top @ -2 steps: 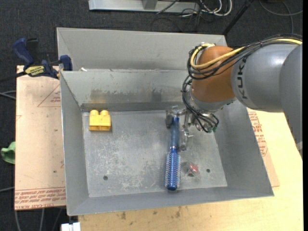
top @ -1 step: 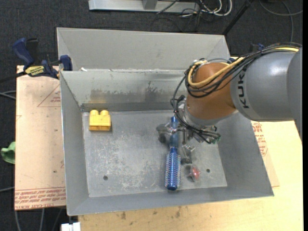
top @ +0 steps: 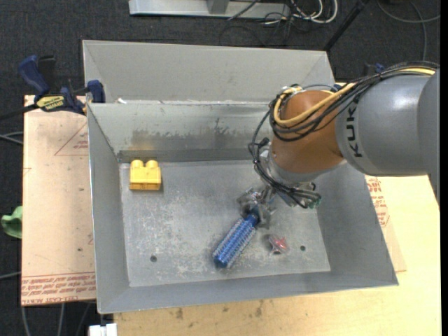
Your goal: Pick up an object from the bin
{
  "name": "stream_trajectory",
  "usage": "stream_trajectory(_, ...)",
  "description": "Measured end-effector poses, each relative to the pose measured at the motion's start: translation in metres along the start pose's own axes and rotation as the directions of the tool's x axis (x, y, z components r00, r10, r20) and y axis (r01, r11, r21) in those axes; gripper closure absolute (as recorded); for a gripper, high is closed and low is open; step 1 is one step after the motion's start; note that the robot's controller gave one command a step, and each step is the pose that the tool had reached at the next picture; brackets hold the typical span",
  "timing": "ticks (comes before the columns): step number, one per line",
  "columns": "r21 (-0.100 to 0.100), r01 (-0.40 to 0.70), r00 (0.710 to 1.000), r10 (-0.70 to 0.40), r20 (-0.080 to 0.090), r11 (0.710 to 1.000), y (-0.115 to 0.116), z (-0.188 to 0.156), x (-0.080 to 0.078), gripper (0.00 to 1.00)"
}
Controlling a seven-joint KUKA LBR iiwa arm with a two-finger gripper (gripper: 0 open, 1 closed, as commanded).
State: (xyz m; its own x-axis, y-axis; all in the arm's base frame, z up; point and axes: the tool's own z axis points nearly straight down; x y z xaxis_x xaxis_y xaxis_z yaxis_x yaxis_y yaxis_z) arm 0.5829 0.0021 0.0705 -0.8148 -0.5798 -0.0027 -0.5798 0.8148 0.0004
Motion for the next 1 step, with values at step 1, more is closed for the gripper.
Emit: stream_trajectory(1,0.004,-0.078,0.997,0.078,0.006,0.997,0.032,-0.1725,0.024,1.0)
